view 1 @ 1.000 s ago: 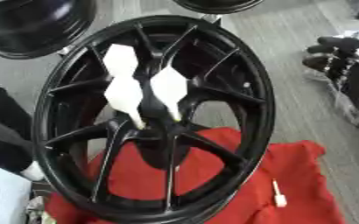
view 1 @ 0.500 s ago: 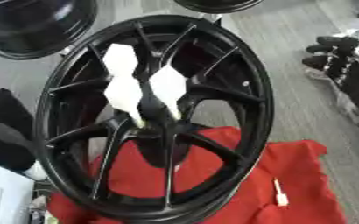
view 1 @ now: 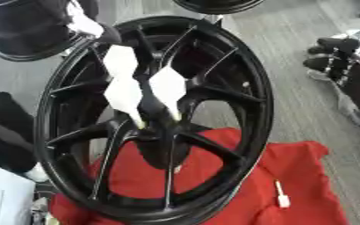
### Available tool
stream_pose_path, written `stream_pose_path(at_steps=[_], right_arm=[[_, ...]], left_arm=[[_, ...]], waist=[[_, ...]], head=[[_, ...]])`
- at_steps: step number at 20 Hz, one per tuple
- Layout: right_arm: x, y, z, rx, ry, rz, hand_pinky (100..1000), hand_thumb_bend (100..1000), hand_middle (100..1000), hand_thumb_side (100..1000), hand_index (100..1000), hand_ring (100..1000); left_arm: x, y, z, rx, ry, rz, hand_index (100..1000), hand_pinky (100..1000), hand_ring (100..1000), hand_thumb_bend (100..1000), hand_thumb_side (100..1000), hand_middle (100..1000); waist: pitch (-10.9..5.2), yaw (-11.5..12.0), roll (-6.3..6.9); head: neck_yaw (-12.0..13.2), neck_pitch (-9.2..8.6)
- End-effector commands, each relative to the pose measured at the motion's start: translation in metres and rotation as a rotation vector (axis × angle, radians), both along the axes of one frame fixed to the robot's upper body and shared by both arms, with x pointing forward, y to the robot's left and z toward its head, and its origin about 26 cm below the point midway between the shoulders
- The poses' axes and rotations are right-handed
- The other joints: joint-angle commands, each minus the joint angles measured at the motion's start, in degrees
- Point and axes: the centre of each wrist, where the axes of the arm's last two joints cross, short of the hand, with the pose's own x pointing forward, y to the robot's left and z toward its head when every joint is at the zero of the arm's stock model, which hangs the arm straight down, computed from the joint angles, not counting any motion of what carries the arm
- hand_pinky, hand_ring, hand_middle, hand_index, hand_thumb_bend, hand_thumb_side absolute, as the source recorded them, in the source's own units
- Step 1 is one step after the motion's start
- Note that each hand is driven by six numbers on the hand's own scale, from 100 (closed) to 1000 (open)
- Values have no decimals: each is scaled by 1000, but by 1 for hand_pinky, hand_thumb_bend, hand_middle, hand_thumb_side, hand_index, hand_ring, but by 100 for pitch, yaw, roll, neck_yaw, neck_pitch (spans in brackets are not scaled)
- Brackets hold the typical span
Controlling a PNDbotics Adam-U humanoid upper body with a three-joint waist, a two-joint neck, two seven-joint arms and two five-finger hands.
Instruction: Pull the pin out of the wheel hub.
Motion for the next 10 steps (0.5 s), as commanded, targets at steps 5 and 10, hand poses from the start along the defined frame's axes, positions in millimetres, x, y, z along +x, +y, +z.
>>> stream_pose_path(at_steps=[5,10], right_arm=[[-1,-4,10,-38,-16,-3,952,100,766,701,832,770],[-1,-4,9,-40,-12,-3,952,100,766,705,832,771]], left_arm=[[10,4,8,151,-42,-65,890,911,876,507,362,827],[17,-1,10,132,-28,-62,888,903,868,467,363,820]], waist=[[-150,4,-40],[-156,5,-49]], head=[[4,40],[3,29]])
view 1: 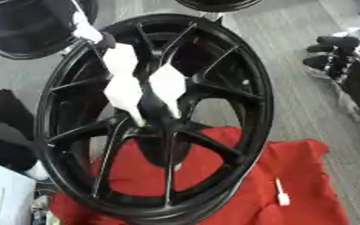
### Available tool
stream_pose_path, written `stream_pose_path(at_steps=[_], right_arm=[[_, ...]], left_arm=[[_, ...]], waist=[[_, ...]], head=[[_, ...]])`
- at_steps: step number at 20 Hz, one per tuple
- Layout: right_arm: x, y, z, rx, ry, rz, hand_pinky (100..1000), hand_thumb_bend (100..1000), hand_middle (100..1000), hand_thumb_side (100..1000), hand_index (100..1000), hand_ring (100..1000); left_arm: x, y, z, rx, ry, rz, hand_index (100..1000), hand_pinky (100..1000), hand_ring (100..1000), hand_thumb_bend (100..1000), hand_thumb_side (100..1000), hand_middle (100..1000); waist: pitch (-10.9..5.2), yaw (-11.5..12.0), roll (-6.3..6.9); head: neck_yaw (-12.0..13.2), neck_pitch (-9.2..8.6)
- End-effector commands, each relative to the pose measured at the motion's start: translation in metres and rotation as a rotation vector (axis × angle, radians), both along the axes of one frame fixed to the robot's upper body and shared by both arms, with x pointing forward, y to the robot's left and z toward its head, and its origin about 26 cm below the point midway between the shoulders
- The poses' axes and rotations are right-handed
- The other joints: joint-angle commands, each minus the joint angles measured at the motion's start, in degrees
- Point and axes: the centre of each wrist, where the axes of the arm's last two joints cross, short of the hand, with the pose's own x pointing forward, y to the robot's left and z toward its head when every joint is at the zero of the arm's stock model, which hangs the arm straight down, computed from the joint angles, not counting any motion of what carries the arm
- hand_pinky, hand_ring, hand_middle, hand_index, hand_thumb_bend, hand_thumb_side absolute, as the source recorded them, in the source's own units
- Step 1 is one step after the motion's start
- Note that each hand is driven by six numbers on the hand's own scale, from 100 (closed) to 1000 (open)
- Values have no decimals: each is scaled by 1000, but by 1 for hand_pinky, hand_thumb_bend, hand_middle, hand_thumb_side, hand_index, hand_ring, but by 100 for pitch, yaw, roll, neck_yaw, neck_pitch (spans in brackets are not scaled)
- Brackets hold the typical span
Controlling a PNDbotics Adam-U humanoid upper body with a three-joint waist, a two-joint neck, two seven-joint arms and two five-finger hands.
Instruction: Pull the pin out of the wheel hub.
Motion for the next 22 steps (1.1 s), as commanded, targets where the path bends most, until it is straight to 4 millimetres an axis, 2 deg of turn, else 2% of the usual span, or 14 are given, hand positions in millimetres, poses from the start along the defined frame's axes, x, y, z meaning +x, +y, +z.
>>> stream_pose_path(at_steps=[1,4,7,15,18,22], right_arm=[[-1,-4,9,-38,-13,-5,952,100,766,706,832,771],[0,-4,9,-38,-12,-4,952,100,766,705,833,771],[0,-3,9,-35,-13,-2,952,100,766,706,833,771],[0,-4,8,-48,-5,-6,952,100,766,713,832,770],[0,-5,7,-54,-1,-12,952,100,766,715,832,770],[0,-5,7,-57,1,-14,952,100,766,715,832,770]], left_arm=[[0,0,17,143,-29,-86,886,901,866,457,363,817],[6,-6,16,135,-14,-84,878,901,867,473,342,815],[12,-9,11,155,-12,-93,865,904,871,486,279,818],[22,5,6,111,34,-112,839,894,866,395,464,805],[22,10,7,97,44,-114,836,894,865,432,502,803],[21,14,5,101,47,-122,829,892,863,422,527,798]], waist=[[-157,3,-50],[-161,-9,-54],[-160,-26,-53],[-142,-17,-39],[-137,-3,-34],[-134,4,-25]], head=[[4,-15],[12,-19],[11,-16],[-55,26],[-71,36],[-79,44]])
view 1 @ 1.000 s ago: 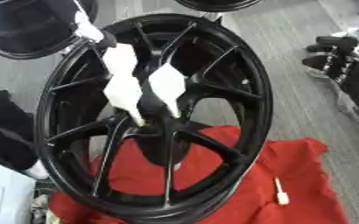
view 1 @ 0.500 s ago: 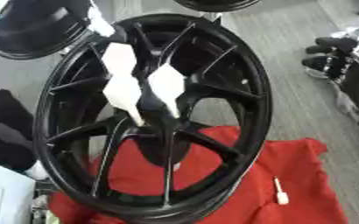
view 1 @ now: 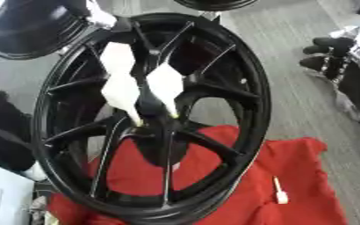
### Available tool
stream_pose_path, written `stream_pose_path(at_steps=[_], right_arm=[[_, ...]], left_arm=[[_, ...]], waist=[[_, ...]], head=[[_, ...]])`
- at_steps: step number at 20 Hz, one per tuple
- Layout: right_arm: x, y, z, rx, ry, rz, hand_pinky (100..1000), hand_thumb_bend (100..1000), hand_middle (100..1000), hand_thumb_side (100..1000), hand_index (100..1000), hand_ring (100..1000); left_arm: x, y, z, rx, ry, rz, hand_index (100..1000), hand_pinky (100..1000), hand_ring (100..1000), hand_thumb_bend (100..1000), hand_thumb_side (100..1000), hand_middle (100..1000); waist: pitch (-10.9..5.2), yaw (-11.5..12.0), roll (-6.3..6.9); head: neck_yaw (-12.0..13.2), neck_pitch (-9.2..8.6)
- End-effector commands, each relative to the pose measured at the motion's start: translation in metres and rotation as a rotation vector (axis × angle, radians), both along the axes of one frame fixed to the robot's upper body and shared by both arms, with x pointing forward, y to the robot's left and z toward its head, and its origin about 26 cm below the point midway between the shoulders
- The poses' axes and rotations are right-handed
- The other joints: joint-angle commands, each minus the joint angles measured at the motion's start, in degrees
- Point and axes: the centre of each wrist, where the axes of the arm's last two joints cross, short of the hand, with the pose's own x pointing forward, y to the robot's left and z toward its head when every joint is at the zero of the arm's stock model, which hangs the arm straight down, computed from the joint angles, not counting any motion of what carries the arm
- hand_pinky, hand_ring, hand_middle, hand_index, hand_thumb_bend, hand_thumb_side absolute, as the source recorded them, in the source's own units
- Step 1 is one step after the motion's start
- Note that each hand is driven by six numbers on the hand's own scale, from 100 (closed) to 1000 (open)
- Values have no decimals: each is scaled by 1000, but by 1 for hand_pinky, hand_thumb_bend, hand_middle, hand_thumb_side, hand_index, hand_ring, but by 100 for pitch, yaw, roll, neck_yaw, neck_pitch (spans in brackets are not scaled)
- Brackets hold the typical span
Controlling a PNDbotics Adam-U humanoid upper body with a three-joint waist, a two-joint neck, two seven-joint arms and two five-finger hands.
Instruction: Pull the pin out of the wheel hub.
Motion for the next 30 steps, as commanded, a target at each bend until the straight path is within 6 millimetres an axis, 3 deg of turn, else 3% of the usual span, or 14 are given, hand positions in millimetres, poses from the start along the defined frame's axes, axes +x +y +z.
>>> stream_pose_path(at_steps=[1,15,30], right_arm=[[0,-3,10,-37,-15,-3,952,100,766,715,832,770],[-1,-5,10,-54,-8,-7,952,100,767,719,832,770],[-1,-5,9,-59,-6,-7,953,100,768,723,833,771]], left_arm=[[-5,13,14,195,-39,-133,829,892,863,419,536,798],[-28,19,0,254,-24,-190,825,891,862,435,543,795],[-32,21,-11,304,-18,-195,830,893,864,446,574,799]], waist=[[-132,5,-33],[-124,37,21],[-104,40,23]], head=[[-27,-11],[-85,-38],[-62,-81]])
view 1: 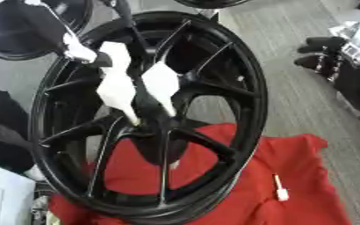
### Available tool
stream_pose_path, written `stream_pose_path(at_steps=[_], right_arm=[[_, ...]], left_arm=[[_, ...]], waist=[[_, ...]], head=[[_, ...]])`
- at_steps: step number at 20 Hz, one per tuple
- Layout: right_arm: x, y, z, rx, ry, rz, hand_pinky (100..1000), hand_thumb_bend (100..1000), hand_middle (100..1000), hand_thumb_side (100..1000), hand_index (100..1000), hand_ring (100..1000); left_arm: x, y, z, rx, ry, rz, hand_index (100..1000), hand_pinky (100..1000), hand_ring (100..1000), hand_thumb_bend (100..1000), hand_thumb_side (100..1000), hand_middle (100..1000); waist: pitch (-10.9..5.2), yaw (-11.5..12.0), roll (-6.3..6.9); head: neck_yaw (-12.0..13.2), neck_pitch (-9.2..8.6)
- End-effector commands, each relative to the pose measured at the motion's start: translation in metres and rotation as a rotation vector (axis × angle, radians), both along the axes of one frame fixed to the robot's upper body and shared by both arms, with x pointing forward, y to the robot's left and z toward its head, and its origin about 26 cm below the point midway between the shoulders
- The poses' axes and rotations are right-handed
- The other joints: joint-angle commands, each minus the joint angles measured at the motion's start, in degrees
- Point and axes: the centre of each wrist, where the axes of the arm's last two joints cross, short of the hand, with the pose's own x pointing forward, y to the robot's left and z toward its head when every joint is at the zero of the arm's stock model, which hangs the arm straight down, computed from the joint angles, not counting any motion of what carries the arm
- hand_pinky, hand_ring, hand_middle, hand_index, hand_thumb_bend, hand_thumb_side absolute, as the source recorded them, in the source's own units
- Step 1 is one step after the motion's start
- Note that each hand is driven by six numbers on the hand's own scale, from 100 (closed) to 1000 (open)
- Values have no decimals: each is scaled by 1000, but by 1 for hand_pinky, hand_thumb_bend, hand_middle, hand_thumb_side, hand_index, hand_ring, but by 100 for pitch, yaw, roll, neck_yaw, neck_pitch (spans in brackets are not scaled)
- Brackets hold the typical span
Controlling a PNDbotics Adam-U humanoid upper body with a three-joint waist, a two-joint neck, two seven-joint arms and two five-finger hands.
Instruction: Pull the pin out of the wheel hub.
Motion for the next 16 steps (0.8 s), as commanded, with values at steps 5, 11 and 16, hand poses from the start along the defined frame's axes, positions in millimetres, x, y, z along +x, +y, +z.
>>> stream_pose_path(at_steps=[5,11,16], right_arm=[[-1,-4,9,-33,-15,-1,953,100,769,724,833,771],[-1,-4,8,-33,-15,-2,953,100,769,725,833,771],[-1,-4,8,-33,-15,-2,953,100,769,726,833,771]], left_arm=[[0,11,10,199,-46,-107,829,894,864,434,540,798],[3,15,6,208,-38,-95,829,893,862,415,500,795],[6,19,2,210,-29,-75,835,890,855,392,515,775]], waist=[[-104,-12,-50],[-99,-29,-54],[-91,-32,-58]], head=[[26,-79],[34,-90],[37,-95]])
